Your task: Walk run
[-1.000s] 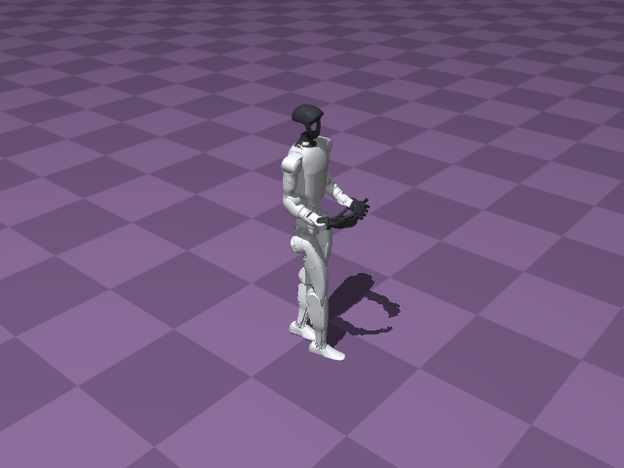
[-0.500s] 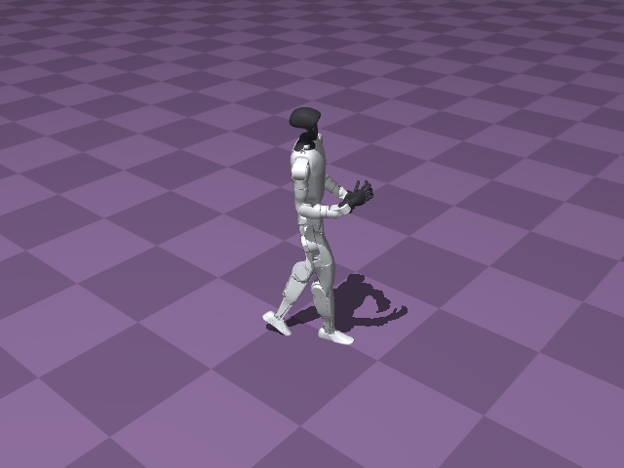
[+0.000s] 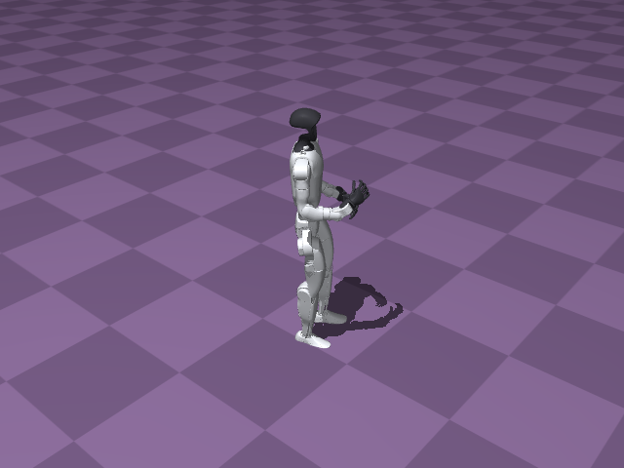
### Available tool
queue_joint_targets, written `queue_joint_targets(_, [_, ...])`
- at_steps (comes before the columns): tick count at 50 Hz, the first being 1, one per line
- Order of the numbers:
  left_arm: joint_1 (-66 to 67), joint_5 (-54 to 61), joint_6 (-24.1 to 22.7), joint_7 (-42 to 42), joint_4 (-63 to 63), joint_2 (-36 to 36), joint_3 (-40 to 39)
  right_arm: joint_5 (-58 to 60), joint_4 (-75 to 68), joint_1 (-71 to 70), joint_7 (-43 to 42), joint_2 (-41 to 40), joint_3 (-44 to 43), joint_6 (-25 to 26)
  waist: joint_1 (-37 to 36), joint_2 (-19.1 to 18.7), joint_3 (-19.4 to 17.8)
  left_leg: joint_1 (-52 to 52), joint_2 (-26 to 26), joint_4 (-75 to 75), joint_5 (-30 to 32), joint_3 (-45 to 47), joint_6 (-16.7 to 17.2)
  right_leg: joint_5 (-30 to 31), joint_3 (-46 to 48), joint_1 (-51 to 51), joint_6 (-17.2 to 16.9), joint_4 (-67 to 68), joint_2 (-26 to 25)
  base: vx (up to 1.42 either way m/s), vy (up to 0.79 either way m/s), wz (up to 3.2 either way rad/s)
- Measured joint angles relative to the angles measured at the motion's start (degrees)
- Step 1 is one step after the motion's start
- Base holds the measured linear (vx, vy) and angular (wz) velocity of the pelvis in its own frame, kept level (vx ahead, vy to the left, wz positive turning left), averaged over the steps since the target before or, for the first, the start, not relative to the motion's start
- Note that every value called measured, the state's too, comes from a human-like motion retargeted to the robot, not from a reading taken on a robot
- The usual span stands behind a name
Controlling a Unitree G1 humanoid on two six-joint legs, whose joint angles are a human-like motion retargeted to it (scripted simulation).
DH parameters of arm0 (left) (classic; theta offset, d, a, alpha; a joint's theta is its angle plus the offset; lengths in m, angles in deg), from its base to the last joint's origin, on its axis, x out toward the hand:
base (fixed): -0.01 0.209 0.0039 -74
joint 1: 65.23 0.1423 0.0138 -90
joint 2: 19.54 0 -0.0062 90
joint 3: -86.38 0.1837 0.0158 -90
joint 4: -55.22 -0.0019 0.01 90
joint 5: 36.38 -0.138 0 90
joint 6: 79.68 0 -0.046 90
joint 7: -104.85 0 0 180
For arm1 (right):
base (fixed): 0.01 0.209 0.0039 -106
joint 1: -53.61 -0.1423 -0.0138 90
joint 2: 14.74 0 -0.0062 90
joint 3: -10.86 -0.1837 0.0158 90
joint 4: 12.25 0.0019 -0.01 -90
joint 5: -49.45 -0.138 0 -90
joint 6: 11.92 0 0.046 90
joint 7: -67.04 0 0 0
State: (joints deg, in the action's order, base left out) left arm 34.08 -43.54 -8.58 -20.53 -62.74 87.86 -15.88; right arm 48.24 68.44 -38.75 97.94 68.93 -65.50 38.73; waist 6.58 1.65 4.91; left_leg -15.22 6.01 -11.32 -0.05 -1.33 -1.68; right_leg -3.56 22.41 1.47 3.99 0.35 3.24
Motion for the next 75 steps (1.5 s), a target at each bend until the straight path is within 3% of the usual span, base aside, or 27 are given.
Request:
queue_joint_targets(2, [3.34,-6.69,-3.31,-6.99,-2.08,-2.44,-1.64,1.37,-0.37,1.43,-0.88,0.02,-0.28,-0.4,-1.01,-0.17,0.36,1.52,-1.31,1.51,-0.54,5.89,-2.09,-0.37,-2.13,-0.37,-0.4,0.28,-0.33,0.37,0.17,-0.82])
queue_joint_targets(5, [7.4,-14.97,-6.26,-13.38,-7.25,-4.71,-2.53,2.49,-0.91,3.84,-2.24,-0.38,-1.81,-0.53,0.48,-0.64,1.24,3.55,0.08,3.77,-0.94,4.11,-3.58,-0.98,-1.98,-0.76,-1.46,0.93,0.01,0.3,0.16,-0.09])
queue_joint_targets(12, [10.26,-19.47,-6.5,-14.09,-19.17,-5.98,-0.79,2.15,-0.47,8.26,-3.49,-1.52,-4.2,0.01,0.03,-0.18,2.22,5.59,0.64,6.66,-1.82,7.65,-4.8,-1.11,-4.92,0.95,-4.11,4.28,2.03,0.23,0.18,-0.31])
queue_joint_targets(17, [7.82,-24.07,-9.07,-19.37,-23.01,-5.71,2.77,1.06,-0.99,10.11,-3.99,-0.52,-4.6,0.55,-2.69,-0.06,2.67,7.87,1.82,9.06,-3.01,9.6,-6.06,-0.28,-8.26,2.51,-5.78,6.71,3.26,0.14,0.22,-0.56])
queue_joint_targets(25, [1.0,-33.46,-3.73,-18.67,-28.16,-5.81,7.65,2.56,-2.01,10.14,-7.74,-1.67,-5.37,0.73,-2.1,-0.79,3.56,9.37,3.36,11.17,-4.21,10.97,-8.12,2.35,-8.59,4.22,-8.89,11.14,5.08,0.09,0.14,-0.19])
queue_joint_targets(32, [-1.87,-20.99,-3.68,-24.58,-16.35,-1.41,6.94,12.84,-3.95,4.22,-20.19,-2.53,-7.55,4.14,-1.18,-1.09,3.04,10.28,3.48,10.89,-5.87,12.47,-9.6,6.16,-7.57,6.57,-9.35,16.38,5.7,0.03,0.1,-0.4])
queue_joint_targets(38, [-4.17,0.88,-2.68,-31.49,-0.79,0.93,8.94,26.78,-4.01,0.55,-33.21,-1.34,-9.59,8.68,-1.01,-0.95,3.46,11.15,3.18,10.56,-6.7,14.58,-9.96,5.63,7.27,3.97,-8.2,15.58,7.85,0.01,0.01,-0.33])
queue_joint_targets(41, [-4.92,5.0,-2.29,-36.24,6.21,-0.42,10.9,30.18,-4.23,-0.26,-36.65,-0.7,-9.63,11.44,-1.46,-0.68,3.9,11.74,3.34,10.31,-7.24,15.51,-10.14,4.59,15.36,1.28,-7.59,12.48,7.9,0.04,0.01,-0.33])
queue_joint_targets(45, [-4.9,1.15,0.01,-39.56,13.7,-3.74,13.22,30.78,-4.85,-1.15,-40.45,-0.55,-8.85,15.05,-2.25,-0.19,4.17,12.91,3.75,10.04,-8.16,16.59,-10.23,3.96,18.04,-0.7,-6.98,9.11,7.06,0.05,0.02,-0.37])
queue_joint_targets(50, [-4.12,-3.6,1.8,-42.34,18.08,-4.79,16.08,29.46,-5.12,-2.19,-41.69,-1.36,-8.09,18.14,-2.26,0.16,4.32,13.64,3.71,9.74,-8.94,18.12,-10.19,4.04,15.1,-0.85,-9.42,9.2,7.35,0.02,0.02,-0.24])
queue_joint_targets(61, [-5.09,-12.91,-0.84,-52.4,19.17,-4.94,17.52,28.49,-4.86,-1.83,-43.23,-2.58,-7.45,20.3,-1.62,0.3,4.3,14.28,3.53,9.62,-10.13,19.16,-10.55,4.21,14.28,-0.52,-9.35,9.46,7.23,0.0,0.0,-0.06])
queue_joint_targets(67, [-5.77,-18.93,-3.2,-55.22,18.53,-5.97,17.78,30.86,-4.14,-1.26,-42.33,-1.8,-7.39,19.01,-0.92,0.49,4.17,14.3,3.66,9.68,-10.27,18.76,-10.78,4.3,14.72,-0.78,-9.54,9.22,7.3,0.0,0.0,0.0])
queue_joint_targets(75, [-5.38,-22.19,-8.92,-54.84,18.95,-6.32,17.76,24.96,-4.32,-0.44,-29.63,-2.35,-10.37,11.68,-0.69,0.39,3.97,14.1,3.71,9.71,-10.38,18.43,-11.01,4.82,15.01,-0.65,-10.03,9.44,7.58,0.0,0.0,0.0])
